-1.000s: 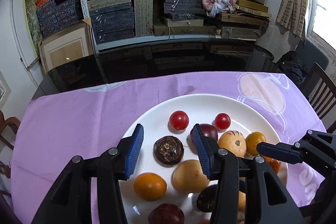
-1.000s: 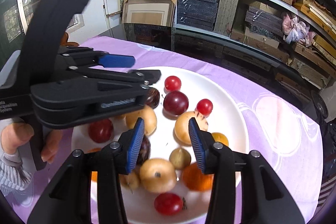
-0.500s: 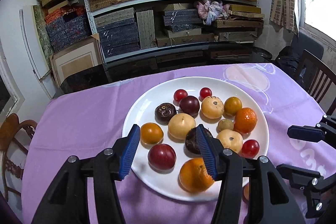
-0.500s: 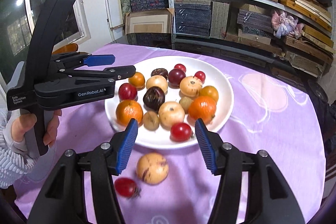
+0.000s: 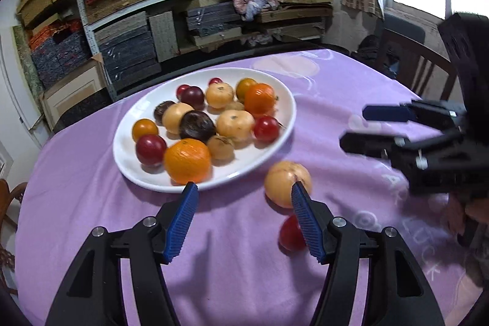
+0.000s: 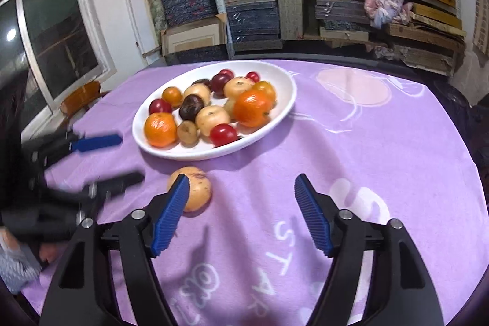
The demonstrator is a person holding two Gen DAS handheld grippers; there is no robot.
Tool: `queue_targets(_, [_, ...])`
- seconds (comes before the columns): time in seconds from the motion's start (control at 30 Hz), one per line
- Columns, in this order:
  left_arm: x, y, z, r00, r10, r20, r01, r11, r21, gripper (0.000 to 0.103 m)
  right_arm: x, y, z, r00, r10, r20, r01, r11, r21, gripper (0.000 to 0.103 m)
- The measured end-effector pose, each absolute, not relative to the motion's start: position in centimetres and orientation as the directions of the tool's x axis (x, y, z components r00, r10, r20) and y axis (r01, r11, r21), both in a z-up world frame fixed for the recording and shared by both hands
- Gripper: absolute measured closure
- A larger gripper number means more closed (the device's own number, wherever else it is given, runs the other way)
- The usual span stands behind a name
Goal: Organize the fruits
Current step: 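Move both open tools back toward the remaining pear and tomato beside the plate, then grasp the red tomato with the left tool while the right tool grasps the speckled pear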
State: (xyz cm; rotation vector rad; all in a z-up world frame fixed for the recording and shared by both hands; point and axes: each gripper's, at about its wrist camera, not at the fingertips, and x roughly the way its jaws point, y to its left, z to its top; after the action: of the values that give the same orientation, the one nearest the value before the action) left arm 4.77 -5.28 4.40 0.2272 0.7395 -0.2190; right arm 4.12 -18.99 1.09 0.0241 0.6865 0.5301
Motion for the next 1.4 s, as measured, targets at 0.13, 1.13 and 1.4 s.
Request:
queue_targets(0.13, [4.3,-6.5,2.8,0.685,-0.140,-0.715,0.323,0.938,0.126,0.039,4.8,-21.8,1.6,0.671,0.483,-0.563,-0.401,0.875,0.273,0.031])
queue_targets(1.13, [3.3,-7.5,0.1,0.599,-0.247,-0.761,0.430,0.902,0.046,0.071,3.4,-17.5,1.4,0.595,0.525,-0.609,-0.523,0.828,0.203,0.027])
queue_targets(1.4, [1.6,-3.6,1.1,0.639,-0.227,-0.735,0.356,0.934,0.021,0.071,3.2,-11.8,-0.8,0.542,0.476,-0.692,-0.600,0.796,0.078,0.046])
